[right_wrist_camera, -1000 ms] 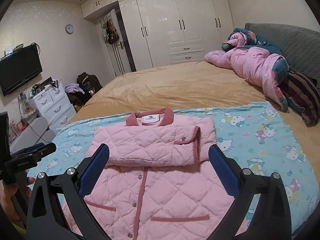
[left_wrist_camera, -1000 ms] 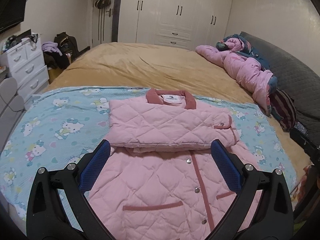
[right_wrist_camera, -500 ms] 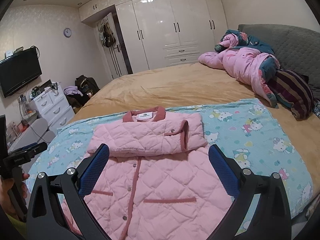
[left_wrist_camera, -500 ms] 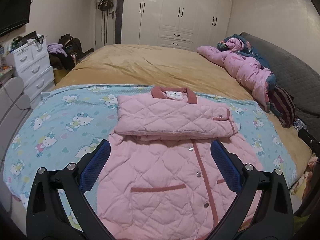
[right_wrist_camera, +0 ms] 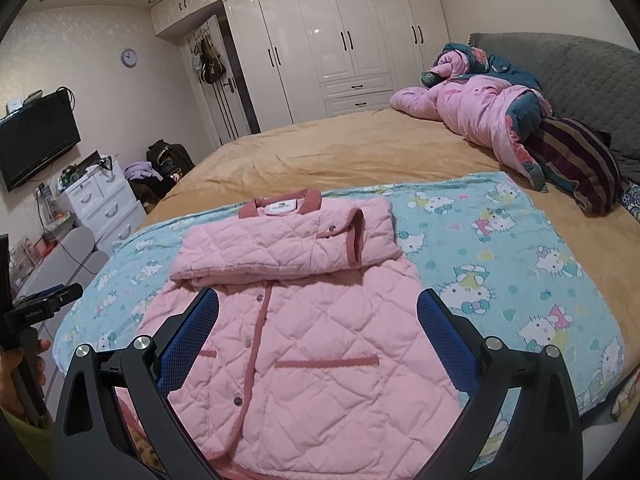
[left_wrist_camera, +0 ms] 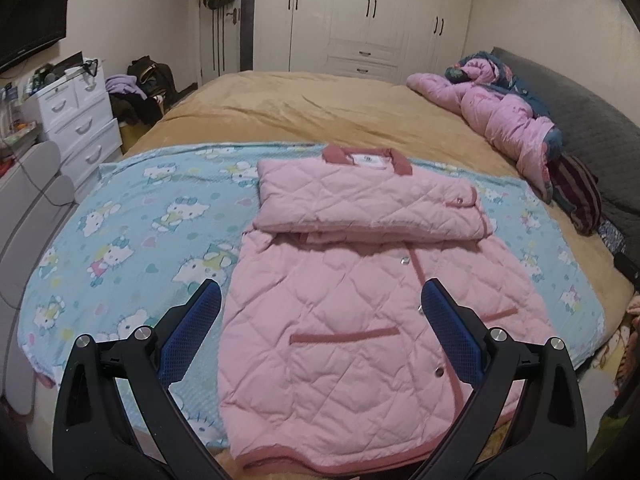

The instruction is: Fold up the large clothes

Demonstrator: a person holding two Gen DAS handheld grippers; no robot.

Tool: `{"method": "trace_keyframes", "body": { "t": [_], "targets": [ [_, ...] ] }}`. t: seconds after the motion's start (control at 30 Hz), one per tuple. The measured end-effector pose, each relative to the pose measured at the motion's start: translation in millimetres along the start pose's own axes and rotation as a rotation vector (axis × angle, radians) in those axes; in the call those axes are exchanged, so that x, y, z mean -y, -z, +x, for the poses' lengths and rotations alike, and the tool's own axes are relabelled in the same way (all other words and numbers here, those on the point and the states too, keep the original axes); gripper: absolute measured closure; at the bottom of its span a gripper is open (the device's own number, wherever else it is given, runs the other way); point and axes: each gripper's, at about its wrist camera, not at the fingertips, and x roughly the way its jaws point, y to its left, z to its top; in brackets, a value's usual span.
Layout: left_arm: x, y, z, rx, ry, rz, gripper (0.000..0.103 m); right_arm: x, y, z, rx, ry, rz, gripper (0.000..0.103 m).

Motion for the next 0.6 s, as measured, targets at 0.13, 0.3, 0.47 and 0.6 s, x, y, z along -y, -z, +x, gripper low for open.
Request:
{"method": "trace_keyframes", "body": {
  "t": [0.13, 0.3, 0.47, 0.6],
  "targets": [
    [-6, 14, 7, -0.034, -0.02, -0.003, 0.009, 7, 10, -1, -0.014, 0.008, 0.001, 0.004],
    [-15, 31, 15, -0.083, -0.03, -0.013, 0.009, 16, 21, 2, -0.039, 0.013, 0.007, 0.004],
    [-30, 48, 20, -0.127, -0.05, -0.033, 0.009, 25, 32, 4, -0.06, 0.018, 0.007, 0.004],
    [-46, 63, 26, -0.17, -0.068, -0.064, 0.009, 31, 40, 7, -0.08, 0.018, 0.012, 0.004]
  ]
}}
